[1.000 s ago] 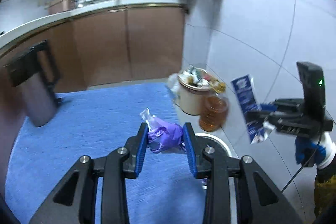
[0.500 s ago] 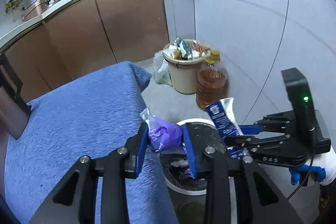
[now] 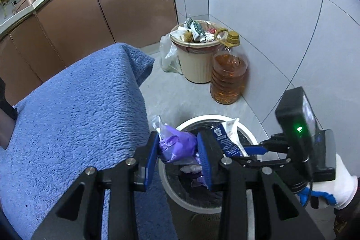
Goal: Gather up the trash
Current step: 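Carry the wrapper and milk carton over the bin and open both tools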
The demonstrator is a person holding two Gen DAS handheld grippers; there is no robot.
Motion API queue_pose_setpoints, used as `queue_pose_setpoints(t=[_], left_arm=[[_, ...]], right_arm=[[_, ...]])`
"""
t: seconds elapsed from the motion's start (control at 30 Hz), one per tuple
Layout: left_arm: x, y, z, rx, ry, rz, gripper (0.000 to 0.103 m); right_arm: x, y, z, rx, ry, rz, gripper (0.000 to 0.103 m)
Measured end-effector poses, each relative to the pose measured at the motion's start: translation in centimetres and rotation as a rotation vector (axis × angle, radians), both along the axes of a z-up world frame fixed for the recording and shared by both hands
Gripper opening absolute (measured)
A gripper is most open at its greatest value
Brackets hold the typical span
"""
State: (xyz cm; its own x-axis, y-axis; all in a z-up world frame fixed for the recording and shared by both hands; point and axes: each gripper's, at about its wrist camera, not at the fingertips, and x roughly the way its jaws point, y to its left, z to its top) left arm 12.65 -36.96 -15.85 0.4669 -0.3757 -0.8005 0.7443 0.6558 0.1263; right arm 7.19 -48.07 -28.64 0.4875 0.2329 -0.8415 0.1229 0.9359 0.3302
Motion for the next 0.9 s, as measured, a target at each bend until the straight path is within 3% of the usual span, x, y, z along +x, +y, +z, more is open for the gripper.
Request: queue_pose_setpoints(t=[0.4,0.53,0.73,0.9], left_arm=[[0.5,-0.1,-0.2,-0.009,0.032,0.005,0.036],[0.5,0.1,-0.1,-0.016,0.035,0.006,0.044],[0.1,0.1,0.1,-0.02,0.025,0.0,0.044],[-0.2,0.1,0.5,-0.034,0.009,0.006,0.056]], right_arm=[[0.2,-0.3,-1.4,-0.022,0.044,-0.034,0.028],[-0.3,-0.5,-0.7,-0.032,0.036,-0.049,0.034],[-1.5,-1.0,0.6,-0.034,0.023,-0.071,0.039],[-2.7,-0.9,2.0,-0.036,0.002,-0.097,0.043]])
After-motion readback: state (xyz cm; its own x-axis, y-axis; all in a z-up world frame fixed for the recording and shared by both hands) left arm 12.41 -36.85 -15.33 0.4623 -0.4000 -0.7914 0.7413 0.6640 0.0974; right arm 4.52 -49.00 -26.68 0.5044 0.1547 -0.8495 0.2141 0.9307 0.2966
